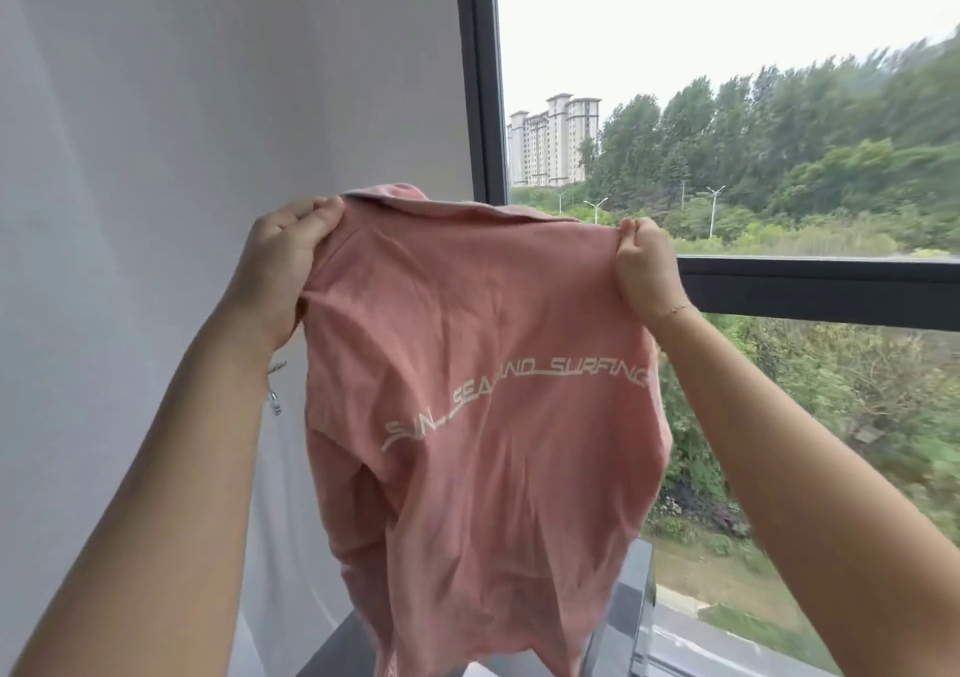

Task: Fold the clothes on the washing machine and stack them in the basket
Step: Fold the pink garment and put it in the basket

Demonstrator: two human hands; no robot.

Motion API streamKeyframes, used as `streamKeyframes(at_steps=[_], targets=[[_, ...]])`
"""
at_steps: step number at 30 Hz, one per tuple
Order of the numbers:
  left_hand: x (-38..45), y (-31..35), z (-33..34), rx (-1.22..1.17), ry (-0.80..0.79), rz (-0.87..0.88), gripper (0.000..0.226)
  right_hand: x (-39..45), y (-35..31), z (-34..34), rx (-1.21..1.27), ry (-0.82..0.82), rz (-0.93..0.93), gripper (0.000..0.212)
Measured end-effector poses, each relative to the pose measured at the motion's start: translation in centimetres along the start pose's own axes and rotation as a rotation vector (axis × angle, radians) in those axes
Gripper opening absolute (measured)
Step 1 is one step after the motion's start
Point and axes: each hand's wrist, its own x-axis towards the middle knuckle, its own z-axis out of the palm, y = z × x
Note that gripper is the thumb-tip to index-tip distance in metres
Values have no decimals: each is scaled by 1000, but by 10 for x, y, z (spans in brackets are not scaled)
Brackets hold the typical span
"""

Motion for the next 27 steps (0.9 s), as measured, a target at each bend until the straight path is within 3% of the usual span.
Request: streamKeyframes(at_steps=[3, 5, 9, 12, 15, 18, 21, 24, 27], targets=[[14, -9, -4, 603, 154, 308, 37, -7, 0, -15, 13, -44, -163, 35], [17, -26, -9, 777, 187, 345, 37, -15, 8, -24, -88, -124, -263, 40], [11, -55, -19, 852, 116, 213, 44, -19, 26, -29, -460, -311, -273, 53], [-3, -58, -13, 780, -123, 147, 41, -16, 43, -27, -567, -310, -229, 40], [-13, -65, -6, 909, -344, 112, 45, -10, 56, -30, -521, -250, -144, 29], [-8, -77, -14, 1004, -360, 153, 17, -5, 60, -36, -533, -286, 13, 46], [-1, -83, -16, 1106, -268, 129, 34, -5, 60, -36, -520, -397, 156, 54], [-7, -72, 10, 785, -272, -142, 49, -5, 58, -31, -303, -338, 218, 38], [-23, -56, 38, 241, -478, -397, 30, -7, 64, -23, -332, -57, 181, 20]])
